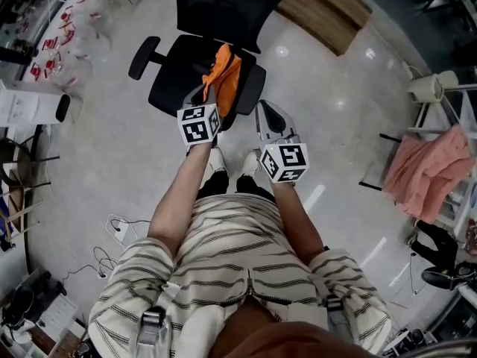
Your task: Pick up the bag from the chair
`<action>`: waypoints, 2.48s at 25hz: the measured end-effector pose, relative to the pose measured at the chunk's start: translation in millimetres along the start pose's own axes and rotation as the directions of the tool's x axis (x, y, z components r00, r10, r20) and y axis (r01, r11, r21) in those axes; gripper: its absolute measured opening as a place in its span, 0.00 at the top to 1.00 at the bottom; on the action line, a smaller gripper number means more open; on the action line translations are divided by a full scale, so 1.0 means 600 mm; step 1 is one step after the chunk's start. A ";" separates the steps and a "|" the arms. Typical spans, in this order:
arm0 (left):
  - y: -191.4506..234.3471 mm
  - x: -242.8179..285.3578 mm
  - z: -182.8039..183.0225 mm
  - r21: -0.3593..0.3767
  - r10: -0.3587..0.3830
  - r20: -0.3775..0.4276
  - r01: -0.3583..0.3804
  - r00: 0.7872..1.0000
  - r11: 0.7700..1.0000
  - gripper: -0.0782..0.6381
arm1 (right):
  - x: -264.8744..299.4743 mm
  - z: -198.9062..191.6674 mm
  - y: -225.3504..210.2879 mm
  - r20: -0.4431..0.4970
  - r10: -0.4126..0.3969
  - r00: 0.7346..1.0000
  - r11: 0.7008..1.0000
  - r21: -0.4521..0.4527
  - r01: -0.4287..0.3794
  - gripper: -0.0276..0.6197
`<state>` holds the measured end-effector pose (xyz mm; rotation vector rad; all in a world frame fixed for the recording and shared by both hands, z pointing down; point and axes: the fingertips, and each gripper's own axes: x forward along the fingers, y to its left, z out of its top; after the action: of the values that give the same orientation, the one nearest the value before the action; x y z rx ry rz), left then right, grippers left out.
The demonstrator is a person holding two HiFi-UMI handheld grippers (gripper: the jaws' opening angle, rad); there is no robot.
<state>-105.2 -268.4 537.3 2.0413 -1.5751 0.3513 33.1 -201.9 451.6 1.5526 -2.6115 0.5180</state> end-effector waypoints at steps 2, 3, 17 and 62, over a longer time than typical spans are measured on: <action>-0.004 -0.008 0.009 -0.006 -0.004 0.007 0.004 1.000 1.000 0.84 | 0.001 0.008 0.001 -0.001 0.001 1.000 1.000 0.000 -0.001 0.93; -0.005 -0.012 0.014 -0.009 -0.006 0.010 0.006 1.000 1.000 0.84 | 0.003 0.012 0.001 0.001 0.003 1.000 1.000 0.000 -0.003 0.93; -0.027 -0.068 0.058 -0.008 -0.034 0.091 0.035 0.995 0.999 0.84 | 0.011 0.045 0.017 0.017 0.043 0.999 0.999 -0.004 -0.043 0.93; -0.073 -0.152 0.171 0.128 -0.114 0.318 0.077 0.941 0.989 0.85 | 0.064 0.126 0.031 0.106 0.093 0.990 0.993 -0.077 -0.085 0.93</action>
<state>-101.4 -243.4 395.1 2.3496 -1.6667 0.0698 7.1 -250.2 384.3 1.4895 -2.7578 0.3494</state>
